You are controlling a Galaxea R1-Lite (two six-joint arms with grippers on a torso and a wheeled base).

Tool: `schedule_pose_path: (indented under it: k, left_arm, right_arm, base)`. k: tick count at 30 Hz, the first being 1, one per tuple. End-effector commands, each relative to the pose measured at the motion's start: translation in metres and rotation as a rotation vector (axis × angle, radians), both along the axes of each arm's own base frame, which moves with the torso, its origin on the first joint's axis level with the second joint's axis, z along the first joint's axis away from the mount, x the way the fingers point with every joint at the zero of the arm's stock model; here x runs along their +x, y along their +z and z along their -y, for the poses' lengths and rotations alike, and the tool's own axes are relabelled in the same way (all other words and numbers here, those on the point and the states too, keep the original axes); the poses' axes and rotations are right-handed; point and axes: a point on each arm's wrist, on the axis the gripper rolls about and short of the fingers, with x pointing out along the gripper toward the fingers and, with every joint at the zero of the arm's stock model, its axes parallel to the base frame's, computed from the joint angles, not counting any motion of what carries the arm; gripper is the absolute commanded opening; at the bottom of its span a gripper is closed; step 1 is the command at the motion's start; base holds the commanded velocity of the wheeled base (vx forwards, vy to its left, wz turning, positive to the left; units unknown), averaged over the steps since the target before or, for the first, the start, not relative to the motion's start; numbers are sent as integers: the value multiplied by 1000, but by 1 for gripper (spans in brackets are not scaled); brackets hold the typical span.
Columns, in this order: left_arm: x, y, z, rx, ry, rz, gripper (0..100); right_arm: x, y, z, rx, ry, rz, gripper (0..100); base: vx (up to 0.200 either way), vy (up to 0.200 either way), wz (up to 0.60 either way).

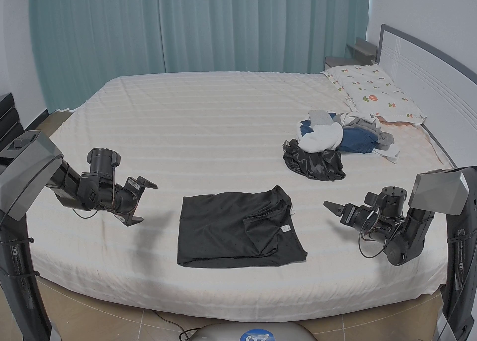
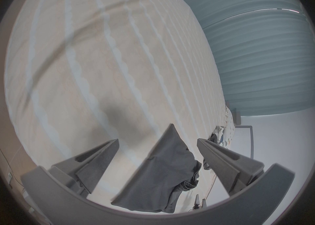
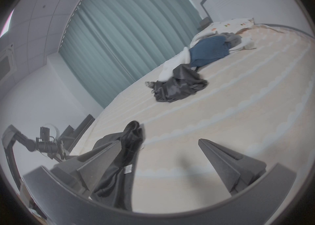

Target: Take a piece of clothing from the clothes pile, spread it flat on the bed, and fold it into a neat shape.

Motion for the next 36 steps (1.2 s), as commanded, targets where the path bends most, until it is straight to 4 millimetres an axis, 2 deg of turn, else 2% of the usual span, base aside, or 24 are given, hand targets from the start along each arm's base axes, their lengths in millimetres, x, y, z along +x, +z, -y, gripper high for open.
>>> schedule_pose_path:
  k: [1, 9, 15, 20, 22, 23, 31, 32, 36]
  left_arm:
    - [-1, -2, -1, -2, 0, -7, 100]
    - [-1, -2, -1, 1, -1, -9, 100]
    - [-1, -5, 2, 12, -5, -13, 100]
    - [-1, -6, 2, 17, -8, -15, 100]
    - [-1, -6, 2, 17, -8, -15, 100]
    - [-1, -7, 2, 18, -9, -16, 100]
    - [-1, -7, 3, 20, -10, -14, 100]
    - [-1, -7, 3, 21, -10, -15, 100]
    - [-1, -7, 3, 22, -11, -15, 100]
  right_arm:
    - [-4, 15, -26, -69, 27, 54, 100]
    - [-22, 27, -81, -214, 51, 51, 100]
    - [-19, 27, -119, -328, 42, 19, 100]
    - [-4, 20, -136, -394, -16, -30, 100]
    - [-3, 19, -136, -402, -22, -34, 100]
    - [0, 11, -137, -440, -49, -69, 100]
    - [-3, 3, -140, -518, -79, -144, 100]
    - [-3, 1, -139, -531, -87, -152, 0]
    - [-6, -1, -137, -562, -87, -165, 0]
  base:
    - [0, 200, 0]
    - [0, 200, 0]
    - [0, 67, 0]
    - [0, 0, 0]
    - [0, 0, 0]
    - [0, 0, 0]
    - [0, 0, 0]
    - [0, 0, 0]
    - [0, 0, 0]
